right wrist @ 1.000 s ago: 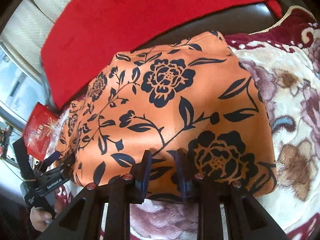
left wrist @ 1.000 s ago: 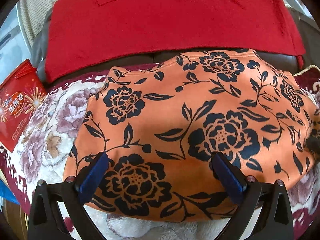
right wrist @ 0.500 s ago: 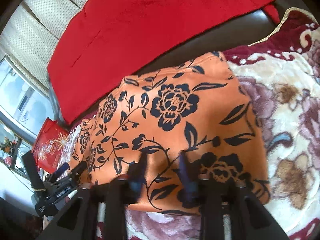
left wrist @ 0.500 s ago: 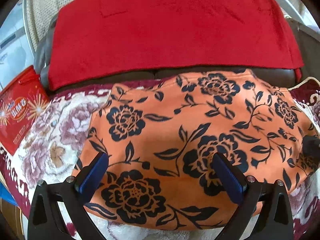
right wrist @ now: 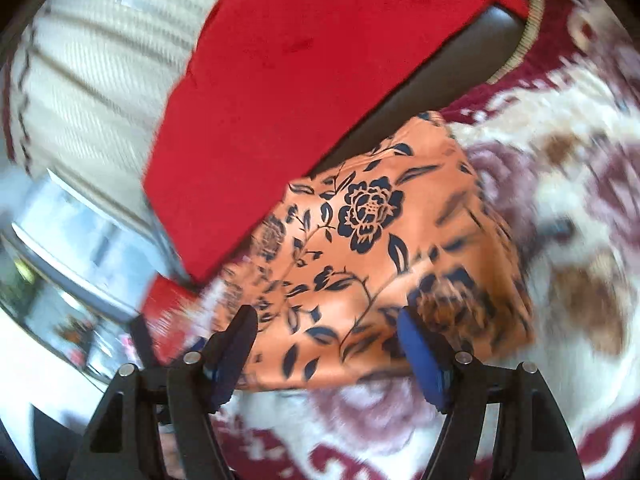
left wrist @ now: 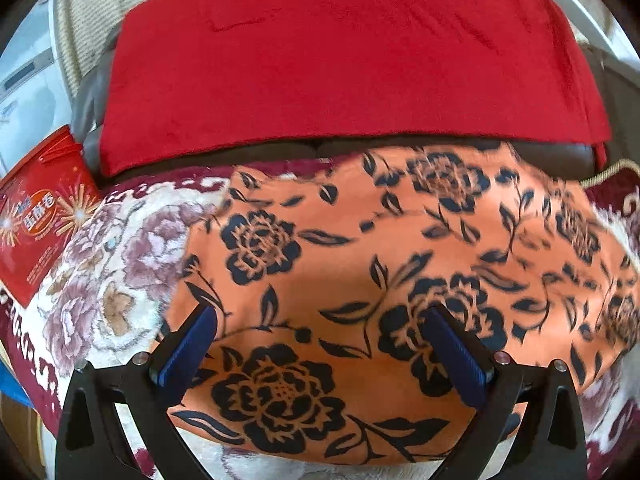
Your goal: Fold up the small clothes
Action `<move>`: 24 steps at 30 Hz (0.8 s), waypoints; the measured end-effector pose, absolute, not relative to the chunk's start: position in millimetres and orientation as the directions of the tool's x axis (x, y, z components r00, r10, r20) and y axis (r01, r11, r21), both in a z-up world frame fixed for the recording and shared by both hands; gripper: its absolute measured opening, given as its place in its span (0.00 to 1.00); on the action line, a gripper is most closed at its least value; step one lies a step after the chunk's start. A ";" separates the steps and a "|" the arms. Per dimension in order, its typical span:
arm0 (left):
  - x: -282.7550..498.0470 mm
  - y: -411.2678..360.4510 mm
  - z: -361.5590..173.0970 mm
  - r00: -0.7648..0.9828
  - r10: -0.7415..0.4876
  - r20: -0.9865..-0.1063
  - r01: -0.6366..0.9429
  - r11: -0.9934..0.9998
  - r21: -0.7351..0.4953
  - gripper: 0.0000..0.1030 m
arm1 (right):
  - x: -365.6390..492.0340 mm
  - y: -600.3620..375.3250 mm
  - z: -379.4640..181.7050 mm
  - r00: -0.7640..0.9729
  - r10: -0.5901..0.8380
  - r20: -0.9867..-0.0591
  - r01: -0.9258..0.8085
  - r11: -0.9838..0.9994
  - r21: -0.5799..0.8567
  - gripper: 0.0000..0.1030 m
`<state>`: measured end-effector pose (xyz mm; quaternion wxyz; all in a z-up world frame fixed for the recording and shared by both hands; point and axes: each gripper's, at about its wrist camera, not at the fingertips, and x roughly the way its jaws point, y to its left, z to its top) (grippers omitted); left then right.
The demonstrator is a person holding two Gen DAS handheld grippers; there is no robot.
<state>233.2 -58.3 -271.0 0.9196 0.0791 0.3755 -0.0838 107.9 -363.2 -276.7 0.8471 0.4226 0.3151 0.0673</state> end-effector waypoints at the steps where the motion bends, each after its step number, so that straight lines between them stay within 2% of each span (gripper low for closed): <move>1: 231.5 -55.8 -266.8 0.716 -0.110 -0.690 0.215 0.974 0.068 1.00 | 97.9 -365.5 -281.8 0.803 0.375 -0.464 0.168 0.604 0.779 0.74; 6: 221.2 -57.3 -259.9 0.756 -0.125 -0.643 0.245 0.964 0.101 1.00 | 77.5 -374.9 -305.4 0.823 0.332 -0.461 0.252 0.515 0.819 0.69; 9: 221.0 -64.1 -267.6 0.734 -0.129 -0.666 0.279 0.952 0.123 1.00 | 81.6 -377.4 -313.9 0.813 0.317 -0.487 0.299 0.491 0.819 0.68; 13: 229.6 -70.1 -282.9 0.651 -0.168 -0.740 0.321 0.945 0.067 1.00 | 86.8 -382.2 -329.4 0.799 0.302 -0.521 0.360 0.454 0.815 0.68; 17: 225.1 -70.0 -274.5 0.696 -0.154 -0.702 0.303 0.949 0.092 1.00 | 86.2 -384.3 -325.0 0.816 0.271 -0.512 0.365 0.446 0.817 0.68; 19: 222.0 -67.3 -268.5 0.712 -0.163 -0.683 0.297 0.951 0.084 1.00 | 84.0 -382.3 -308.8 0.816 0.213 -0.537 0.373 0.515 0.772 0.68; 21: 221.1 -64.6 -263.1 0.725 -0.171 -0.667 0.291 0.954 0.072 1.00 | 79.2 -372.5 -287.6 0.804 0.095 -0.587 0.416 0.614 0.670 0.68; 24: 219.8 -62.5 -256.3 0.742 -0.177 -0.647 0.285 0.956 0.064 1.00 | 70.9 -366.9 -261.1 0.776 -0.143 -0.614 0.520 0.696 0.495 0.68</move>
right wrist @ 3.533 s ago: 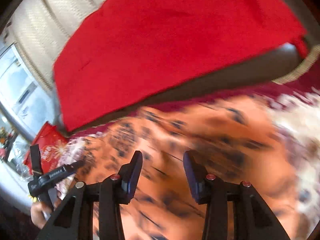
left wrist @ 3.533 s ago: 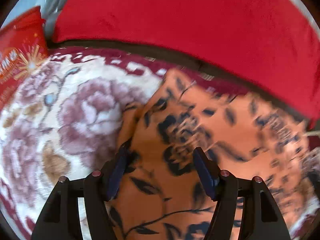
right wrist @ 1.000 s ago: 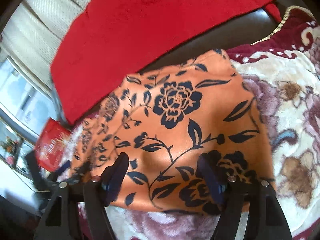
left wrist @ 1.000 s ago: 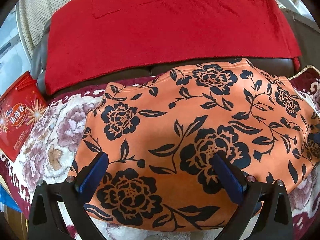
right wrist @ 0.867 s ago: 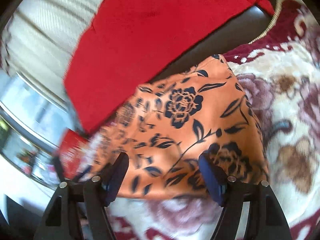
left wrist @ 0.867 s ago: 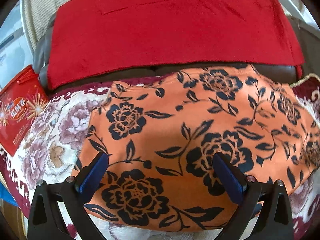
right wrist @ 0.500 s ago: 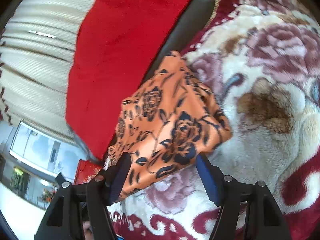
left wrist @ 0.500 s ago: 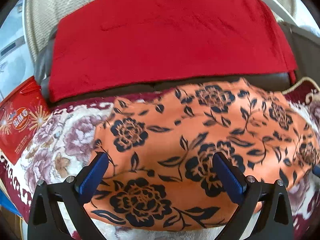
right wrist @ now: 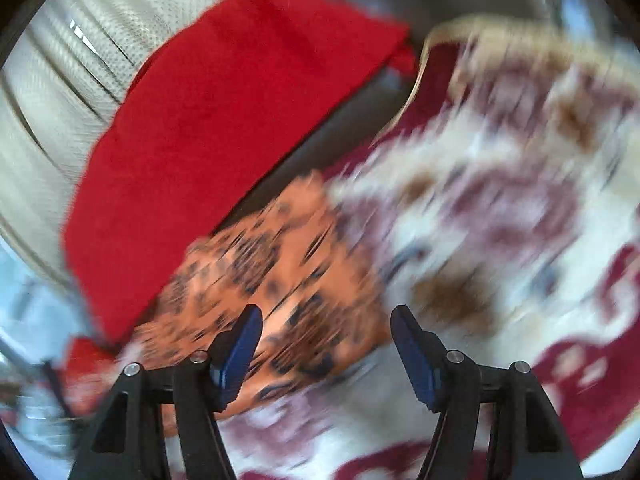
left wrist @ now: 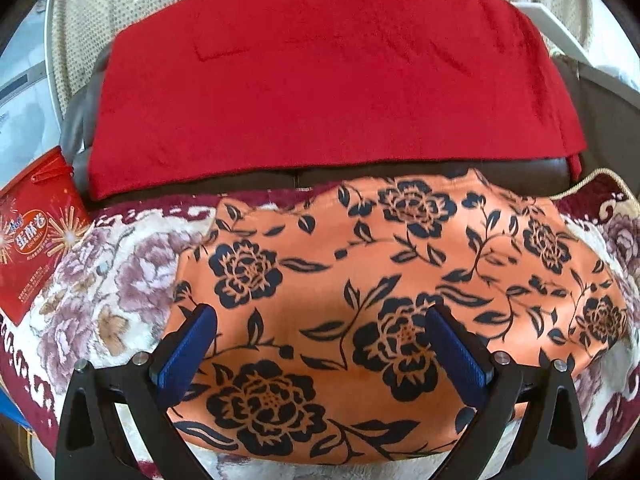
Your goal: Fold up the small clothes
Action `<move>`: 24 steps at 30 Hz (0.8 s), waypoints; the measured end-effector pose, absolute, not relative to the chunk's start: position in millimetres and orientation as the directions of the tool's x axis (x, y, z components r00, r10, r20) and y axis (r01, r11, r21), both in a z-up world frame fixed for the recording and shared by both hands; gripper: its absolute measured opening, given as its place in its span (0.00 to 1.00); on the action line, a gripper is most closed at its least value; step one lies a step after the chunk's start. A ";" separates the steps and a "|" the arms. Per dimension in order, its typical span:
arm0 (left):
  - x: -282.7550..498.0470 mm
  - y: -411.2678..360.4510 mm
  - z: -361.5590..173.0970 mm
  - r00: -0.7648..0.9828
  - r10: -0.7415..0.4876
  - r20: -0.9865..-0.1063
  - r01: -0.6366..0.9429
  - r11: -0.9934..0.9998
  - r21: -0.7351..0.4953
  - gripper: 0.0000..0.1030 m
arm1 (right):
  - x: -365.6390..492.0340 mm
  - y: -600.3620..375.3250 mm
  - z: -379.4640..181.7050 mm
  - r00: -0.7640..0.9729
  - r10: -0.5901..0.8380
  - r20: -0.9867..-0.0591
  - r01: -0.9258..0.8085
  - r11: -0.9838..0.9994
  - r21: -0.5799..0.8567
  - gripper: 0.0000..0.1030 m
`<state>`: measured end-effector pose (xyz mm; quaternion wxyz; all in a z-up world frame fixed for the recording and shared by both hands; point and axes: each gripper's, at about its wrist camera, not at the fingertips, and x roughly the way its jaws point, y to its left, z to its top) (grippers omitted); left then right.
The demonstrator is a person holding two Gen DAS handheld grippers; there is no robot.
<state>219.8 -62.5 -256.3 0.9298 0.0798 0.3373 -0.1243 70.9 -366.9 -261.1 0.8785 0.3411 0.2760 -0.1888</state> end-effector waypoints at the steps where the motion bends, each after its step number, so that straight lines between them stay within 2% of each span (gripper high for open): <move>1: 218.8 -62.8 -254.4 0.745 -0.183 -0.641 0.288 0.956 0.061 1.00 | 71.0 -367.7 -256.4 0.770 -0.186 -0.610 0.538 0.702 0.466 0.68; 4: 218.2 -63.9 -251.2 0.747 -0.192 -0.636 0.296 0.953 0.059 1.00 | 82.9 -369.1 -249.6 0.797 -0.130 -0.590 0.476 0.736 0.481 0.68; 5: 217.6 -64.5 -250.7 0.749 -0.194 -0.634 0.300 0.952 0.063 1.00 | 90.0 -366.4 -249.8 0.810 -0.079 -0.581 0.435 0.746 0.505 0.64; 6: 216.7 -65.2 -250.6 0.751 -0.192 -0.631 0.303 0.950 0.071 1.00 | 101.9 -361.0 -251.6 0.816 -0.003 -0.579 0.378 0.759 0.530 0.52; 8: 215.1 -66.0 -251.0 0.756 -0.186 -0.627 0.306 0.948 0.087 1.00 | 120.4 -347.3 -259.0 0.792 0.057 -0.608 0.342 0.783 0.520 0.36; 12: 213.8 -66.8 -254.0 0.754 -0.181 -0.631 0.315 0.943 0.106 1.00 | 148.9 -341.5 -296.4 0.699 0.160 -0.697 0.375 0.748 0.548 0.35; 13: 214.0 -67.0 -256.0 0.751 -0.178 -0.636 0.317 0.942 0.110 1.00 | 150.0 -343.2 -306.7 0.683 0.173 -0.710 0.390 0.734 0.555 0.33; 14: 214.5 -67.0 -257.9 0.748 -0.173 -0.641 0.316 0.942 0.115 1.00 | 148.5 -346.9 -312.7 0.687 0.178 -0.705 0.401 0.716 0.571 0.25; 19: 223.7 -69.1 -273.7 0.704 -0.152 -0.693 0.306 0.946 0.103 1.00 | 150.4 -353.6 -290.7 0.700 0.174 -0.693 0.377 0.735 0.564 0.29; 24: 235.9 -71.1 -285.4 0.668 -0.149 -0.729 0.280 0.958 0.061 1.00 | 202.8 -364.4 -269.0 0.705 0.203 -0.680 0.316 0.768 0.557 0.29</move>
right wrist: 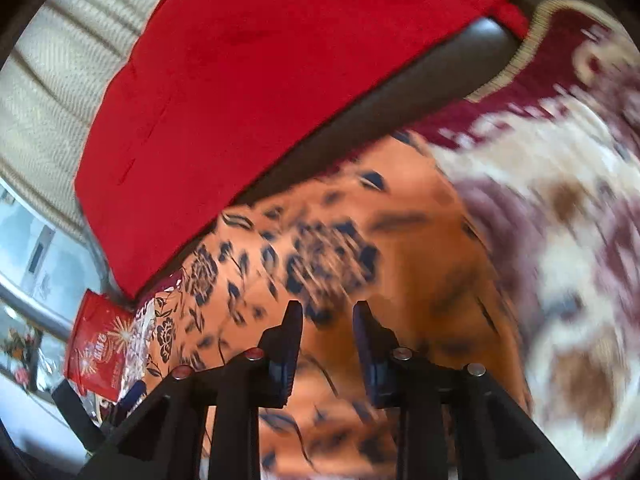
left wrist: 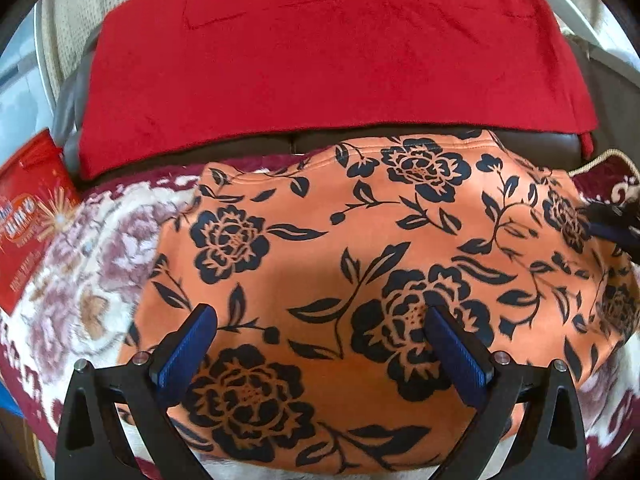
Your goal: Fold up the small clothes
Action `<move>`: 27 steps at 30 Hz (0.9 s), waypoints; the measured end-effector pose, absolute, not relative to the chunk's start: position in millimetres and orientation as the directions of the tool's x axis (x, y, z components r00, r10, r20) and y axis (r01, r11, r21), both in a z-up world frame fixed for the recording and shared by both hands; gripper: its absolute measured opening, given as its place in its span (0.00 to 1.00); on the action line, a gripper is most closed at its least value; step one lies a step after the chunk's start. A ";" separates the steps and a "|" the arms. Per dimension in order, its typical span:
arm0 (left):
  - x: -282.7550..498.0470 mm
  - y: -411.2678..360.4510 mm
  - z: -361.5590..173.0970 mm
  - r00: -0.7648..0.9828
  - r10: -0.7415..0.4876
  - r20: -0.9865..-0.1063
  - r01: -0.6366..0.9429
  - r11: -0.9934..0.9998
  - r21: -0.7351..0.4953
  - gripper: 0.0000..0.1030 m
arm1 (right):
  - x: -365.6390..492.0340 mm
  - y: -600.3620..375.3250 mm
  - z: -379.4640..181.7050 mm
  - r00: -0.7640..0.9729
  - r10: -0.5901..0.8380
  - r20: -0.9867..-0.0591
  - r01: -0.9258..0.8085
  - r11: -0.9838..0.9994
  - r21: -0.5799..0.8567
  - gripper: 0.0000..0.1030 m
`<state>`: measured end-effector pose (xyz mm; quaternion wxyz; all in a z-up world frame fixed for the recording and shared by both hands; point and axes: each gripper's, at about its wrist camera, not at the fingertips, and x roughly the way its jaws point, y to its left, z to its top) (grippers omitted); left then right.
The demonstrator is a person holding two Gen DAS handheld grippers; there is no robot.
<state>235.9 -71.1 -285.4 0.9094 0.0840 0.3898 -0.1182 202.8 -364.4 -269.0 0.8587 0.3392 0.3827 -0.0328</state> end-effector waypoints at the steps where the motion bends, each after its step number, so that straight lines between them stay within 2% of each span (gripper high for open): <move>1: 236.7 -71.8 -285.7 0.668 -0.149 -0.729 0.280 0.958 0.061 1.00 | 216.0 -363.3 -266.0 0.702 0.207 -0.681 0.301 0.780 0.548 0.29; 7: 242.1 -79.2 -293.0 0.667 -0.141 -0.732 0.304 0.948 0.094 1.00 | 282.0 -365.5 -280.5 0.684 0.250 -0.685 0.271 0.785 0.557 0.29; 13: 242.9 -70.5 -285.7 0.700 -0.141 -0.700 0.309 0.944 0.118 1.00 | 320.9 -380.8 -294.4 0.676 0.198 -0.710 0.329 0.781 0.531 0.28; 16: 244.0 -58.6 -276.4 0.736 -0.099 -0.669 0.262 0.954 0.147 1.00 | 317.9 -373.6 -275.9 0.723 0.222 -0.654 0.277 0.774 0.570 0.29; 20: 256.5 -47.4 -287.5 0.693 -0.044 -0.720 0.208 0.968 0.141 1.00 | 318.9 -336.0 -256.4 0.738 0.314 -0.598 0.127 0.805 0.580 0.29; 22: 261.1 -50.2 -302.2 0.648 -0.015 -0.761 0.216 0.962 0.165 1.00 | 325.7 -317.3 -263.4 0.704 0.362 -0.611 0.096 0.804 0.587 0.29; 25: 256.3 -51.4 -302.1 0.669 -0.016 -0.743 0.225 0.957 0.182 1.00 | 333.3 -307.6 -288.4 0.660 0.315 -0.682 0.150 0.834 0.531 0.28; 27: 250.8 -49.7 -297.1 0.684 -0.032 -0.729 0.238 0.954 0.182 1.00 | 331.1 -315.1 -296.2 0.666 0.328 -0.670 0.173 0.806 0.566 0.28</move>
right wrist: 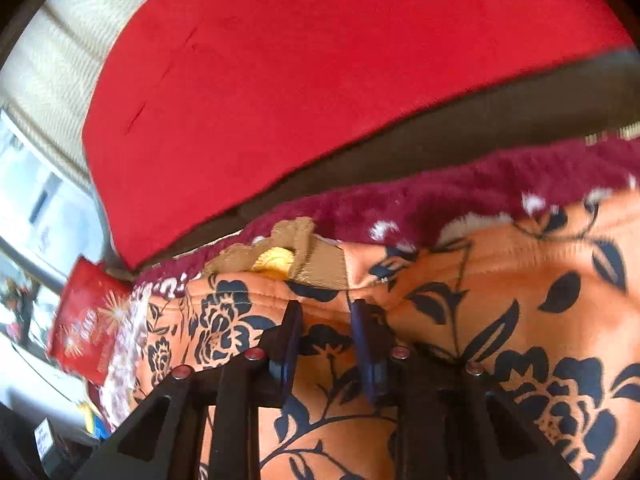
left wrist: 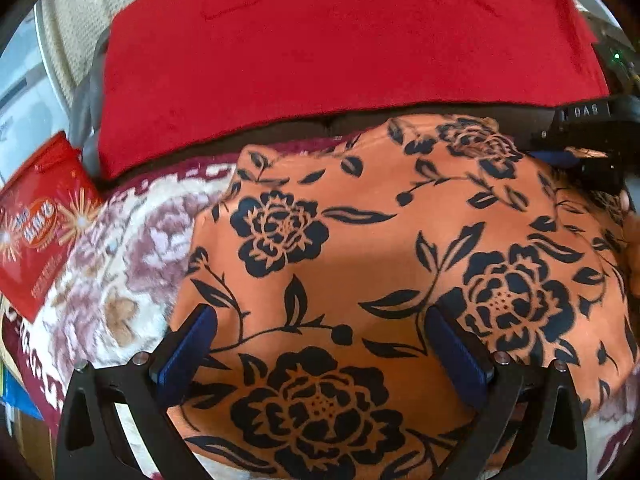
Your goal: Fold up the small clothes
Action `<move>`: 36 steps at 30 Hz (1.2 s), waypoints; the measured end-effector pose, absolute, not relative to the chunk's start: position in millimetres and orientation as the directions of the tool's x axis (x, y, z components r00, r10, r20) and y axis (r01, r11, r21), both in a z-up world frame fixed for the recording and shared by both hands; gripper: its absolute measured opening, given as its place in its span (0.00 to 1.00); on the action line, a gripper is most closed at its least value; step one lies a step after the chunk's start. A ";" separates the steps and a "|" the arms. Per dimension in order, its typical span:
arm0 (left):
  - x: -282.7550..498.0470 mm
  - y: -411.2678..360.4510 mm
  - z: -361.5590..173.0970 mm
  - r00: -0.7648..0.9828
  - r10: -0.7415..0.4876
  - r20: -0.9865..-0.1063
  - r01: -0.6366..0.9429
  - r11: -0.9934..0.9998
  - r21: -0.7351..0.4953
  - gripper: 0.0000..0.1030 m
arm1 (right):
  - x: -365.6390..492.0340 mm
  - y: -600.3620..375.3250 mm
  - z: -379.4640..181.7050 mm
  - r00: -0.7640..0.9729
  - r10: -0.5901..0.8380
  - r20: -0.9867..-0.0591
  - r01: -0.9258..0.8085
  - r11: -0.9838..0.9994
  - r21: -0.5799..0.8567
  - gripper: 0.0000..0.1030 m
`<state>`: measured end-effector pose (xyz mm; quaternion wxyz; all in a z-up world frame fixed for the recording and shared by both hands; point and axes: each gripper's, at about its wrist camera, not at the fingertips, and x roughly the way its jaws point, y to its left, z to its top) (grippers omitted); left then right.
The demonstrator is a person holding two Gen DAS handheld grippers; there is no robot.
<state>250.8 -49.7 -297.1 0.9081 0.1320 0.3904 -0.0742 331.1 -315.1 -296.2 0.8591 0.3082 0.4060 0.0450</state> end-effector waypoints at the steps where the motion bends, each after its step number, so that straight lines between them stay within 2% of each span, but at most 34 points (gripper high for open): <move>1: 248.0 -47.0 -293.8 0.693 -0.047 -0.720 0.238 0.957 0.167 1.00 | 327.3 -318.7 -292.0 0.679 0.323 -0.659 0.182 0.796 0.577 0.28; 6: 238.7 -42.4 -277.5 0.700 -0.127 -0.702 0.273 0.957 0.098 1.00 | 284.4 -335.3 -253.1 0.747 0.278 -0.603 0.164 0.803 0.573 0.28; 10: 237.4 -62.5 -288.9 0.644 -0.134 -0.753 0.329 0.937 0.115 1.00 | 249.4 -354.6 -253.5 0.706 0.239 -0.667 0.237 0.807 0.541 0.28; 13: 235.6 -67.4 -288.9 0.658 -0.112 -0.744 0.313 0.940 0.136 1.00 | 239.0 -360.7 -276.1 0.611 0.227 -0.759 0.300 0.820 0.487 0.29; 17: 231.7 -60.5 -274.6 0.677 -0.159 -0.718 0.291 0.955 0.063 1.00 | 197.7 -374.7 -277.2 0.648 0.296 -0.702 0.292 0.755 0.588 0.29; 19: 232.4 -56.3 -269.6 0.691 -0.168 -0.703 0.277 0.960 0.043 1.00 | 171.1 -380.7 -265.7 0.689 0.315 -0.653 0.258 0.735 0.627 0.35; 21: 232.8 -56.1 -266.0 0.702 -0.163 -0.693 0.257 0.966 0.033 1.00 | 141.0 -386.0 -257.0 0.726 0.317 -0.610 0.242 0.712 0.659 0.74; 22: 236.9 -57.1 -267.6 0.699 -0.165 -0.696 0.256 0.966 0.028 1.00 | 125.1 -389.8 -256.1 0.750 0.317 -0.581 0.236 0.692 0.682 0.75; 27: 248.7 -73.3 -291.4 0.645 -0.104 -0.757 0.254 0.964 0.083 1.00 | 71.1 -408.4 -270.5 0.804 0.357 -0.476 0.225 0.557 0.799 0.75; 32: 244.5 -78.8 -289.1 0.667 -0.114 -0.736 0.255 0.963 0.082 1.00 | 65.6 -403.2 -294.9 0.779 0.342 -0.525 0.309 0.519 0.797 0.73; 36: 241.5 -78.2 -283.0 0.680 -0.144 -0.719 0.261 0.964 0.054 1.00 | 65.4 -413.5 -310.5 0.790 0.317 -0.524 0.351 0.467 0.812 0.62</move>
